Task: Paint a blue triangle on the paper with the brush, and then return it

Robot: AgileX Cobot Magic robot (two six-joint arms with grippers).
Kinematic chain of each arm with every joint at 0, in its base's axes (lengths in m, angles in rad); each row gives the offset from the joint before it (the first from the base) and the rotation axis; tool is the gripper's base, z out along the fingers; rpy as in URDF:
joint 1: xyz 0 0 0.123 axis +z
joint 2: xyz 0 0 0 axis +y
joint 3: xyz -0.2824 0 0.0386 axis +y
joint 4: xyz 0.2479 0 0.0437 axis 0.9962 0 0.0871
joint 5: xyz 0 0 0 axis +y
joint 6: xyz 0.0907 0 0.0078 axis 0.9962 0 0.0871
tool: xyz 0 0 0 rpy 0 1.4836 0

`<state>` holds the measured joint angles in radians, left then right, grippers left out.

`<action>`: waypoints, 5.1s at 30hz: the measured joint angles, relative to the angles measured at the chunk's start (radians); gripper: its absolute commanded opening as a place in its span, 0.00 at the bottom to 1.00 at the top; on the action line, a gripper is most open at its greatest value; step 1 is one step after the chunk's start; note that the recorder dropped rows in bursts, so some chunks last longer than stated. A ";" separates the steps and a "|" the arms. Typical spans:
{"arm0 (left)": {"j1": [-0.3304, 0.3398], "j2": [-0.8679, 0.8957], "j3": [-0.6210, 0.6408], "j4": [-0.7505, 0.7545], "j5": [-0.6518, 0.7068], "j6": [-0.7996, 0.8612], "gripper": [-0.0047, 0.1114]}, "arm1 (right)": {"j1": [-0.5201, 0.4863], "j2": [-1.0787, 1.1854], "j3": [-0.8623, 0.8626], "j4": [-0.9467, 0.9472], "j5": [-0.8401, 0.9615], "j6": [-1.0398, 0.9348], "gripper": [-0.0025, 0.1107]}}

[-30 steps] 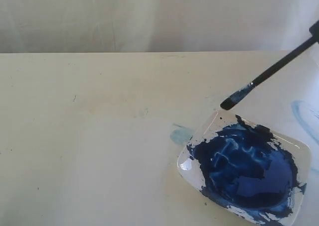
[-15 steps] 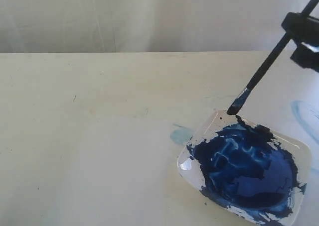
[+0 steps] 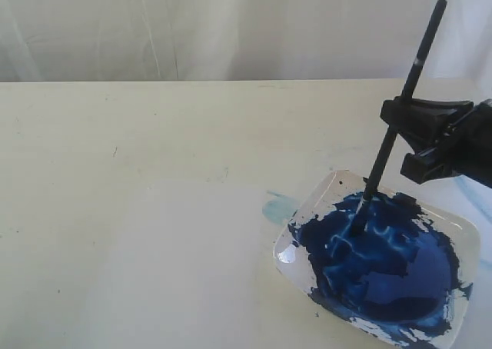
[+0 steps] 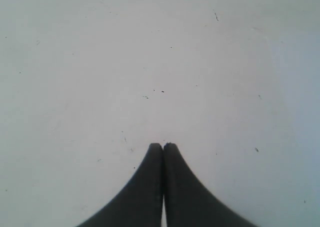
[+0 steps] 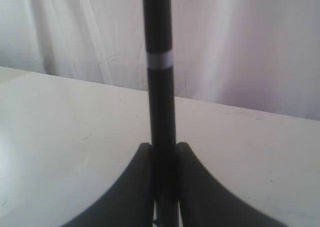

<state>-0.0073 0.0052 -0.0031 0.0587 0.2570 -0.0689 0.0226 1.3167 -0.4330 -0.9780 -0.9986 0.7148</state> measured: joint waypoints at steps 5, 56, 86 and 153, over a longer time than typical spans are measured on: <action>0.000 0.000 0.000 0.000 0.000 0.000 0.04 | 0.000 0.066 0.000 0.005 0.023 -0.009 0.02; 0.000 0.000 0.000 0.000 0.000 0.000 0.04 | 0.000 -0.087 0.000 -0.200 0.237 0.277 0.02; 0.000 0.000 0.000 0.000 0.000 0.000 0.04 | 0.000 -0.163 -0.004 -0.144 0.405 0.243 0.02; 0.000 -0.004 0.000 0.014 -1.015 -0.004 0.04 | 0.000 -0.227 -0.006 -0.122 0.120 0.252 0.02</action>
<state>-0.0073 0.0014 -0.0031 0.0726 -0.7585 -0.0732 0.0223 1.0894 -0.4391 -1.1005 -0.8789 0.9667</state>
